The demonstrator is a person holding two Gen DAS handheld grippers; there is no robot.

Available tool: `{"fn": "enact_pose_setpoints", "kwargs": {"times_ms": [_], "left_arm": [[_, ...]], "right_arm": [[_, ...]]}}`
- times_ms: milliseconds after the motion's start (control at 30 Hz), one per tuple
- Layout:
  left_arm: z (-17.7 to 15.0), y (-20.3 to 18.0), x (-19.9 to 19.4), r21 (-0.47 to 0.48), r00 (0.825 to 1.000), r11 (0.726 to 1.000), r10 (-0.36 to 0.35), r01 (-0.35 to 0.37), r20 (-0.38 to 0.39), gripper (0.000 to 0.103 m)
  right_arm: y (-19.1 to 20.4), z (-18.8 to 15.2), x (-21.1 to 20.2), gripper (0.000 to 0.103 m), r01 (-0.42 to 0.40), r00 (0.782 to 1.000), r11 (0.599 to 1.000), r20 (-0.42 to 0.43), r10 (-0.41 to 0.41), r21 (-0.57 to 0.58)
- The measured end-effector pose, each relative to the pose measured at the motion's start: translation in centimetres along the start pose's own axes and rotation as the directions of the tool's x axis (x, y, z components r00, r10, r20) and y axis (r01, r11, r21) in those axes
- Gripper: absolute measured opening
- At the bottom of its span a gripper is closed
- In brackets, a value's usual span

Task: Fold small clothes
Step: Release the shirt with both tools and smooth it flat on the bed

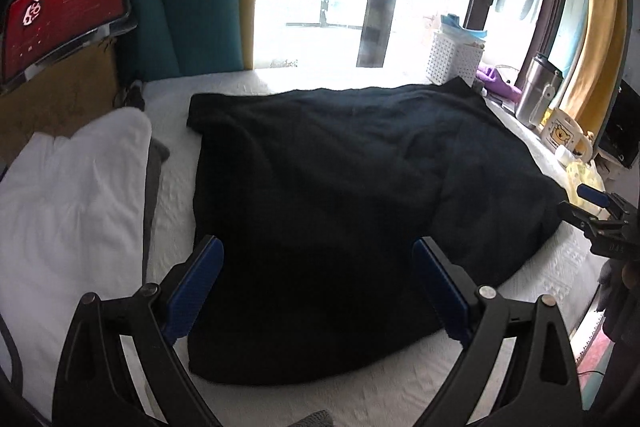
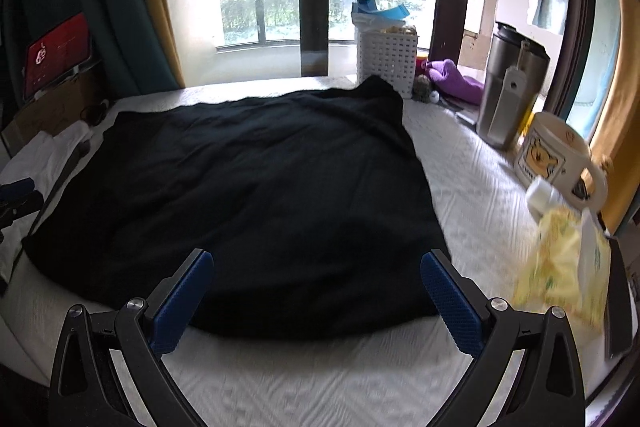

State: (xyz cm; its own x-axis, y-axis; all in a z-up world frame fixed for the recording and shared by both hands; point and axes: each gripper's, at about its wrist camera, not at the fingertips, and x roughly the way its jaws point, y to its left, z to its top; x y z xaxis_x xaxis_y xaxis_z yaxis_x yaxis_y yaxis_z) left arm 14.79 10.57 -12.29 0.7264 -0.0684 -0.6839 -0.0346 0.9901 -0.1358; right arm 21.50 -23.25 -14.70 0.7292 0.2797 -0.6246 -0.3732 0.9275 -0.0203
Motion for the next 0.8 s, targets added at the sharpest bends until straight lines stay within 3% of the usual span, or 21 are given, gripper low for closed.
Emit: {"fn": "enact_pose_setpoints", "kwargs": {"times_ms": [433, 800], "left_arm": [[-2.3, -0.2, 0.2, 0.001, 1.000, 1.000, 0.013, -0.013, -0.023, 0.096], [-1.9, 0.8, 1.5, -0.015, 0.999, 1.000, 0.015, -0.015, -0.032, 0.096]], "right_arm": [[0.3, -4.5, 1.6, 0.103, -0.093, 0.992, 0.991, -0.071, 0.100, 0.097], [-1.2, -2.9, 3.5, 0.103, -0.150, 0.984, 0.967, -0.064, 0.166, 0.208]]}}
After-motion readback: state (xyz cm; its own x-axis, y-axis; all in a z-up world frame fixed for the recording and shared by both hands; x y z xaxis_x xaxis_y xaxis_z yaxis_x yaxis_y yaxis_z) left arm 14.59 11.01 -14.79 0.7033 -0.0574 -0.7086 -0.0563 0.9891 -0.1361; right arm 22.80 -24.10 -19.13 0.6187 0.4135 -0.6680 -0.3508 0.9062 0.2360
